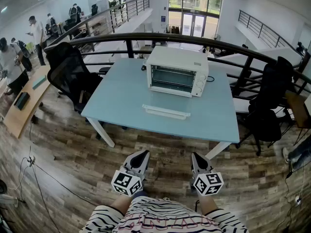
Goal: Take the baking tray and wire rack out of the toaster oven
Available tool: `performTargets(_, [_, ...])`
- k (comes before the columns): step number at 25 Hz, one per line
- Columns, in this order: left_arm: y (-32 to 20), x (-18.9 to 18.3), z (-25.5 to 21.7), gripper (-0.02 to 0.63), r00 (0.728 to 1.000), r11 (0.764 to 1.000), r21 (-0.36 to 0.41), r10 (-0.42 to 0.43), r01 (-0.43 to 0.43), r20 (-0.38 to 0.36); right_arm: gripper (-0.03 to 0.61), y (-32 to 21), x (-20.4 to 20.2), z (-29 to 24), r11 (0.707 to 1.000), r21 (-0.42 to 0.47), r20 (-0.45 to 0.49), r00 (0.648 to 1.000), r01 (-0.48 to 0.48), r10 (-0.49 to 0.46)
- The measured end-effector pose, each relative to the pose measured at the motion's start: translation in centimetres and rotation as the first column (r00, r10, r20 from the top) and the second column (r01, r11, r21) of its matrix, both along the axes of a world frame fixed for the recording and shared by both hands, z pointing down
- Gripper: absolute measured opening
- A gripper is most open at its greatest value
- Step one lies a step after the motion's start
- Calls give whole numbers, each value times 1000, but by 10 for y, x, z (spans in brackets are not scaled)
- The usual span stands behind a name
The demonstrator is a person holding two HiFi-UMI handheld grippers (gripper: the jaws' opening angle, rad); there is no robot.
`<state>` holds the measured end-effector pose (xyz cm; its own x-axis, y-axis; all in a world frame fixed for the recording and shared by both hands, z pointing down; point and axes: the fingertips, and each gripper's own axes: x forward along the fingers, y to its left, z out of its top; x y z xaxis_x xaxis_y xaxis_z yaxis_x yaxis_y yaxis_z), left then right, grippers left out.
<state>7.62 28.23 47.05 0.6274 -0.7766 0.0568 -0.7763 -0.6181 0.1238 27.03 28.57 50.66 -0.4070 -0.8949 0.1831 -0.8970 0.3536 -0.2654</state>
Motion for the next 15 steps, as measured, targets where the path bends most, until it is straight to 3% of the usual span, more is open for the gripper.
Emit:
performTargets(9, [-38, -6, 11, 23, 999, 1000, -10, 17, -17, -28, 27, -35, -3, 0, 999, 19, 24, 999, -34, 33])
performTargets(15, [-100, -22, 17, 25, 995, 996, -43, 82, -84, -54, 29, -88, -17, -6, 991, 31, 108, 986, -132, 128])
